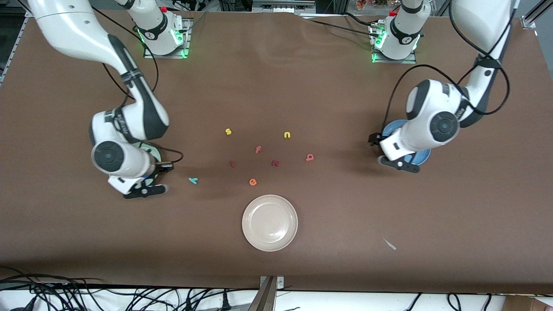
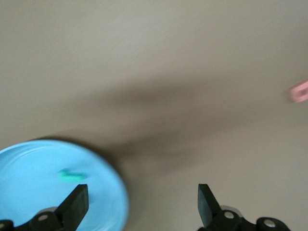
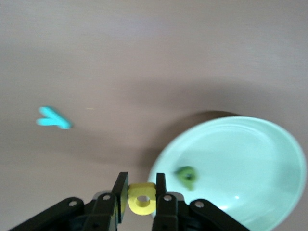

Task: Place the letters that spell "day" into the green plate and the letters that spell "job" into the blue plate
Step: 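Release the yellow o onto the green plate with the right gripper, then grasp the pink b letter with the left gripper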

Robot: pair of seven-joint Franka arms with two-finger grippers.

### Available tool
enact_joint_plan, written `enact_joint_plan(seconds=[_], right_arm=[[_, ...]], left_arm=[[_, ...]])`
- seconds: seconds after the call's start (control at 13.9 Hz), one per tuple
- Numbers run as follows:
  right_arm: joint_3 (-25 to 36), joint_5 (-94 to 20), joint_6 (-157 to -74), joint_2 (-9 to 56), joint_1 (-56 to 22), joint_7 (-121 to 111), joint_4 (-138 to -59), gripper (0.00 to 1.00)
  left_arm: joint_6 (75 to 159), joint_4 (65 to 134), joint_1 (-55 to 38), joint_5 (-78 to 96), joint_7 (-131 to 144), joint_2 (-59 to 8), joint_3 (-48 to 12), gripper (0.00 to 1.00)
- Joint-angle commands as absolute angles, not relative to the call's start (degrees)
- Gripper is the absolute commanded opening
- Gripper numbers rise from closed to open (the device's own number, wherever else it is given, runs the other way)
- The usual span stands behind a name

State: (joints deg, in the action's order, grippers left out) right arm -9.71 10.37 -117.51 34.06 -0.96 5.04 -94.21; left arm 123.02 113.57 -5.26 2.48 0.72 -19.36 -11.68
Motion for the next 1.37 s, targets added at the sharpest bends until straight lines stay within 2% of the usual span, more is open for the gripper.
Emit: enact_joint_plan(seconds=[0.0, 0.07, 0.14, 0.22, 0.36, 0.58, 0.79, 0.94, 1.3], right_arm=[[-10.37, 10.28, -115.49, 35.59, 1.92, 0.72, -93.25, 0.25], [-10.28, 10.37, -115.14, 36.29, 2.89, -0.17, -93.34, 0.26], [-10.28, 10.37, -115.14, 36.47, 3.77, -0.26, -93.43, 0.54], [-10.28, 10.28, -115.14, 36.56, 4.13, 0.17, -93.43, 0.98], [-10.55, 10.11, -115.05, 36.04, 3.52, 0.26, -92.82, 1.00], [-10.90, 9.41, -115.22, 35.86, 3.08, 1.05, -92.29, 1.00], [-10.90, 9.32, -115.92, 36.03, 0.36, 8.49, -90.62, 1.00], [-10.90, 8.71, -116.45, 36.56, -1.66, 13.43, -90.44, 1.00], [-10.81, 5.36, -122.15, 38.75, -5.36, 23.80, -90.44, 1.00]], left_arm=[[122.78, 108.38, -9.57, 1.58, 3.43, -22.75, -12.12, 1.00], [122.96, 106.89, -10.71, 1.23, 2.99, -24.16, -13.17, 1.00], [123.13, 105.48, -11.59, 1.14, 2.29, -25.47, -13.88, 1.00], [123.40, 104.42, -12.56, 1.14, 0.81, -26.62, -14.41, 1.00], [125.06, 103.45, -14.14, 1.23, -2.80, -28.21, -15.38, 1.00], [131.81, 103.45, -16.78, 1.14, -11.66, -30.84, -15.73, 1.00], [138.58, 103.45, -18.28, -1.48, -22.55, -34.35, -15.73, 1.00], [140.18, 103.54, -18.72, -4.99, -26.96, -35.77, -15.73, 1.00], [146.94, 103.88, -19.42, -10.55, -28.04, -39.37, -15.73, 1.00]])
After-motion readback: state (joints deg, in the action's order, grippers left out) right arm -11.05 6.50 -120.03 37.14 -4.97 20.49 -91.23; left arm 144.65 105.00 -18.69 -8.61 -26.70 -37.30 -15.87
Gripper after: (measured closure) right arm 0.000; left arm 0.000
